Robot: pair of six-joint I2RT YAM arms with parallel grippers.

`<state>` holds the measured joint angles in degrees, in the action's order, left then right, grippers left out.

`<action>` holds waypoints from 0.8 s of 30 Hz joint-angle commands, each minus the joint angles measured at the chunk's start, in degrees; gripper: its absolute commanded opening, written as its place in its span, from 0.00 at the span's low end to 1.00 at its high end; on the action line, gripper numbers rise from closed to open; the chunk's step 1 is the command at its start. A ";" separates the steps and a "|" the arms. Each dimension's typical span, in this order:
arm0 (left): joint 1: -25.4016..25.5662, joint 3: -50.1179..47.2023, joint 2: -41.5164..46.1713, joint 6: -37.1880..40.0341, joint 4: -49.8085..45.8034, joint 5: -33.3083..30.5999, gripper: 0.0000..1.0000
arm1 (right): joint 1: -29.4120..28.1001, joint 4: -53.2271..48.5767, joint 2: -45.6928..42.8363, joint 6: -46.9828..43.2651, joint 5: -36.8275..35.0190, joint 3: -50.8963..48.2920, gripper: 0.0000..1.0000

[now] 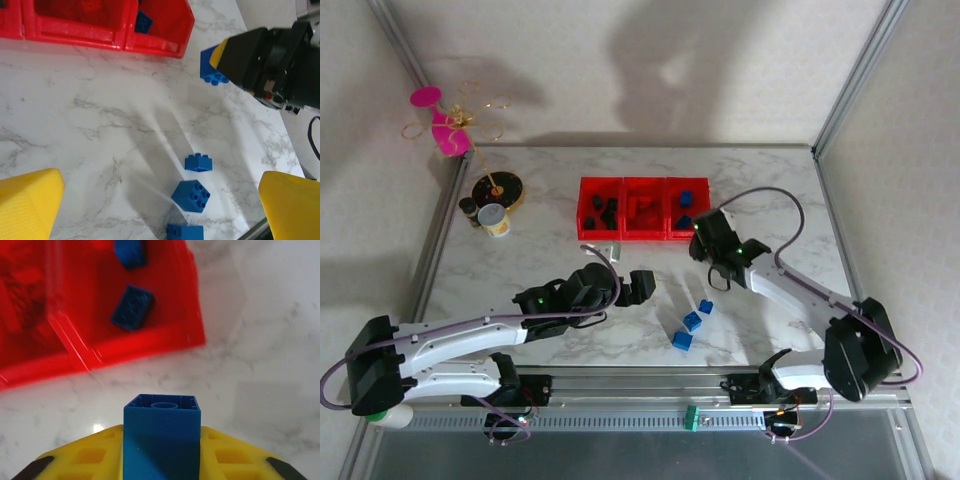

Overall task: Sort the legos into containers by color
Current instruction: Pick up the lego from the middle-right of the table, then place the lego in the container.

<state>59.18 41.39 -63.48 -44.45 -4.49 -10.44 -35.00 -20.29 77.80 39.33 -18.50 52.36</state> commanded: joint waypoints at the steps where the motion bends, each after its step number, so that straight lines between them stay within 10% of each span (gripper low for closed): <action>1: -2.11 2.40 0.69 1.47 0.20 -1.87 1.00 | 1.60 4.02 5.62 -4.06 -1.05 5.02 0.31; 24: -11.54 3.17 -1.41 1.57 0.13 1.56 0.99 | 7.85 8.14 37.25 -11.82 0.62 33.58 0.54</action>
<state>48.21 42.98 -66.06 -43.66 -4.49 -8.99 -27.27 -11.14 115.20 28.32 -17.34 83.79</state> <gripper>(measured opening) 0.995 0.525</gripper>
